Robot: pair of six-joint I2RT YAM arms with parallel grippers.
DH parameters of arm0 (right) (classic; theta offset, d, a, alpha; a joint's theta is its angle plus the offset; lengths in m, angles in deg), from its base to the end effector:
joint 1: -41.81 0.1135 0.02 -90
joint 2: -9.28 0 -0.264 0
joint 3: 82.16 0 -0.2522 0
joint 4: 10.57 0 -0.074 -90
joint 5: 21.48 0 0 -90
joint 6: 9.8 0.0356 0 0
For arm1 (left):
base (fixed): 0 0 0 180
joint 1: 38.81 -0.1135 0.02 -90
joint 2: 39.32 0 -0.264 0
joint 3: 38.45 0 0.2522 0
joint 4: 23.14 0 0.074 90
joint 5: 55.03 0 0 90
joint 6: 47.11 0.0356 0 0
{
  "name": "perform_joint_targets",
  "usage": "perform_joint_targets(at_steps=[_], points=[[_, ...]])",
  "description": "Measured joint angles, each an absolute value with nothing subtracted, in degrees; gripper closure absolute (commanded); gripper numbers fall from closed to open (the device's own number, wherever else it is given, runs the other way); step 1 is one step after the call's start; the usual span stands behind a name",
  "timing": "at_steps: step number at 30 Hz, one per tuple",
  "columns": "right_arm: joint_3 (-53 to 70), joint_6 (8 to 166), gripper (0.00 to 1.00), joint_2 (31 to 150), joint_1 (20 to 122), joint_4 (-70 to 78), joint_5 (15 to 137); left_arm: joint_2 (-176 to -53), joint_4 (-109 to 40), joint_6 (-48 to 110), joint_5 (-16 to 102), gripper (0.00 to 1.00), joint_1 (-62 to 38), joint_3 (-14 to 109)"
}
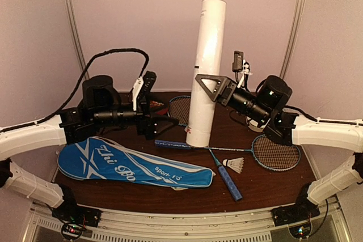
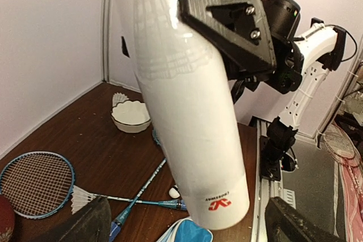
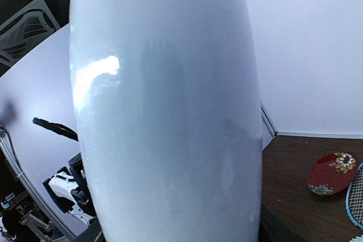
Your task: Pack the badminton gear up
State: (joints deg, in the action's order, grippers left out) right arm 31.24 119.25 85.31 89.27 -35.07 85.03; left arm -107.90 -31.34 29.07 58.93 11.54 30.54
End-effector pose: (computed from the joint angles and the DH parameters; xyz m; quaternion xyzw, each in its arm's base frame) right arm 0.2018 0.2349 0.3565 -0.1578 0.5920 0.6019 0.5122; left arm 0.1684 -0.2258 0.3466 0.3606 0.6572 -0.4741 0.4618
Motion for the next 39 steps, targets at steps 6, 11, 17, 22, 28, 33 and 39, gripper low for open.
perform_joint_targets(at_steps=[6, 11, 17, 22, 28, 33, 39], points=[[31.56, 115.49, 0.51, 84.89, 95.48, -39.84, 85.1, -113.91, -29.64, 30.71, 60.79, 0.02, 16.06, 33.18], [31.98, 113.3, 0.51, 84.89, 98.17, -42.16, 85.1, -116.22, -26.27, 30.75, 63.43, 0.03, 17.35, 34.23], [33.03, 112.03, 0.44, 84.96, 99.33, -44.67, 85.12, -117.32, -23.52, 30.4, 65.66, 0.17, 17.87, 34.84], [33.36, 111.44, 0.44, 85.33, 99.33, -45.65, 86.23, -117.64, -23.23, 30.25, 66.93, 0.42, 17.92, 35.0], [34.76, 110.57, 0.23, 85.31, 99.33, -47.55, 86.84, -117.62, -24.44, 30.62, 66.82, 0.52, 17.87, 35.0], [34.78, 108.45, 0.01, 83.62, 99.33, -44.89, 86.71, -116.05, -26.91, 32.48, 66.62, 0.56, 17.94, 33.73], [33.66, 104.71, 0.0, 79.71, 98.54, -37.26, 87.09, -112.31, -32.89, 35.47, 66.49, 0.57, 17.94, 30.54]])
